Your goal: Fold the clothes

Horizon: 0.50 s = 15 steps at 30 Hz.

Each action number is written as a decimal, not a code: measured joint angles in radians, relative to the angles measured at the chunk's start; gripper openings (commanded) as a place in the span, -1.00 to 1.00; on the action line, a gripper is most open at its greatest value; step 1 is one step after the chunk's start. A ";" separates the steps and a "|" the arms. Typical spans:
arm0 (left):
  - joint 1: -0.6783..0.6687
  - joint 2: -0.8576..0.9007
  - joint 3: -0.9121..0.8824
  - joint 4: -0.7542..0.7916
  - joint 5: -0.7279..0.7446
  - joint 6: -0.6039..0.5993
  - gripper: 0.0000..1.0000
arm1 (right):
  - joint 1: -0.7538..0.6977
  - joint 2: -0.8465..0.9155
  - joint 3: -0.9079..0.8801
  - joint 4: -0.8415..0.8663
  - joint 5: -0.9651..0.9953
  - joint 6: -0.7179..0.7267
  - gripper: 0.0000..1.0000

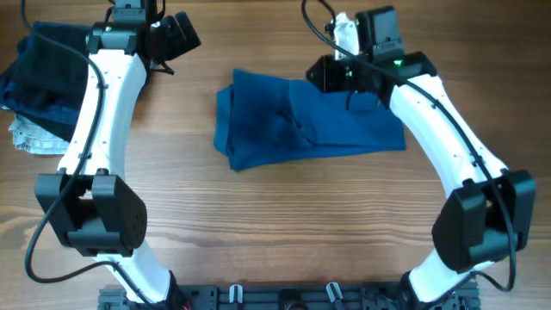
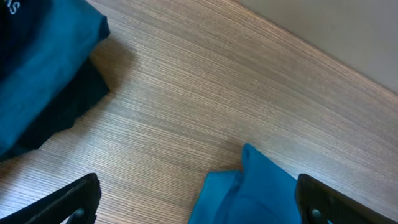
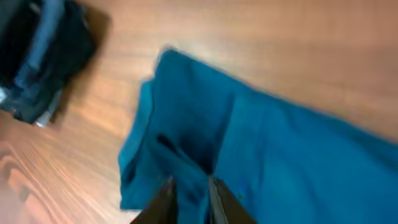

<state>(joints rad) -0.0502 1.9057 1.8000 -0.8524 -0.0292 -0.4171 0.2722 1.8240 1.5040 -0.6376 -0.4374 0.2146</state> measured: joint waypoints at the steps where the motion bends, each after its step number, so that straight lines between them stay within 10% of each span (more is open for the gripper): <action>1: 0.000 0.000 0.000 0.000 0.000 0.000 1.00 | 0.001 0.008 -0.019 -0.017 0.000 0.010 -0.66; 15: 0.000 0.000 0.000 0.000 0.000 0.000 0.99 | 0.129 0.179 -0.178 -0.006 -0.002 0.061 -0.65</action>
<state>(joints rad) -0.0502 1.9057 1.8000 -0.8524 -0.0292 -0.4171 0.4015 2.0026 1.3258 -0.6437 -0.4389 0.2760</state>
